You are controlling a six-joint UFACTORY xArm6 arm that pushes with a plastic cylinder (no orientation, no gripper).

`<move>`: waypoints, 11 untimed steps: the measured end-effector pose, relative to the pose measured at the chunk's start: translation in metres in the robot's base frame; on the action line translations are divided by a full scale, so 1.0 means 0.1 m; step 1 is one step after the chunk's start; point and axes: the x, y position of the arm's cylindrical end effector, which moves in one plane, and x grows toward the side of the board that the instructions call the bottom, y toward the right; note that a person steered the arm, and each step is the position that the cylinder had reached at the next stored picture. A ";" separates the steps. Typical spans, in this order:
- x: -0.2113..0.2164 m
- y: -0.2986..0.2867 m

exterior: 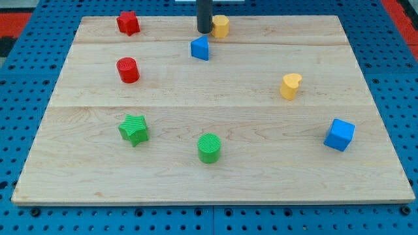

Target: Push the blue triangle at the bottom of the yellow hexagon

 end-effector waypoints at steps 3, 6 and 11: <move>0.69 -0.83; 0.67 -0.28; 0.58 0.08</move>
